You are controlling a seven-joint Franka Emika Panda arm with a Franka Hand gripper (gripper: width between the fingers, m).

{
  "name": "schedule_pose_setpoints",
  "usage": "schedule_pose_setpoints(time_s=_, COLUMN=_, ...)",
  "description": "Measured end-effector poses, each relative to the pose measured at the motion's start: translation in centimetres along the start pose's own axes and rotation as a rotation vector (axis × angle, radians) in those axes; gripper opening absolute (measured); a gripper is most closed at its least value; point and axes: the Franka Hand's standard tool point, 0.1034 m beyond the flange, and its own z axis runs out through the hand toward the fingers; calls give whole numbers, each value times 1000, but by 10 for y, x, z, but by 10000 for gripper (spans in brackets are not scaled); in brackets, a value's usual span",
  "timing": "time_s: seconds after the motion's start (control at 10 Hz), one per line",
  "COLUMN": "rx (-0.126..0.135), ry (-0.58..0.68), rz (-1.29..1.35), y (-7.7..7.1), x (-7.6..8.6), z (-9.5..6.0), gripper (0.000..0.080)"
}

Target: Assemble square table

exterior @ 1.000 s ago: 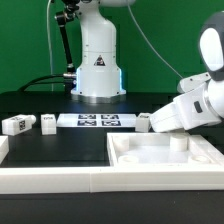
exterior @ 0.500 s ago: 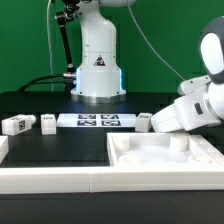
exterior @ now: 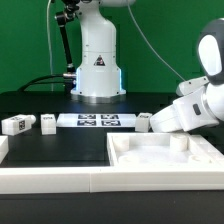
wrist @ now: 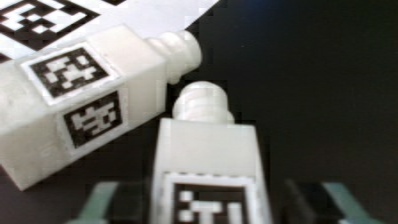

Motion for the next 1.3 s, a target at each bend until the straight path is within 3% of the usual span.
schedule_pose_setpoints(time_s=0.5, rx=4, ry=-4, rz=-3, y=1, x=-6, z=-8, gripper=285)
schedule_pose_setpoints(time_s=0.7, rx=28, ry=-1, rz=-16, y=7, x=-25, z=-28, gripper=285)
schedule_pose_setpoints(time_s=1.0, rx=54, ry=50, rz=-42, y=31, x=-56, z=-47, gripper=287)
schedule_pose_setpoints(time_s=1.2, rx=48, ry=69, rz=-46, y=29, x=-48, z=-43, gripper=287)
schedule_pose_setpoints(time_s=1.3, rx=41, ry=171, rz=-60, y=35, x=-37, z=-47, gripper=287)
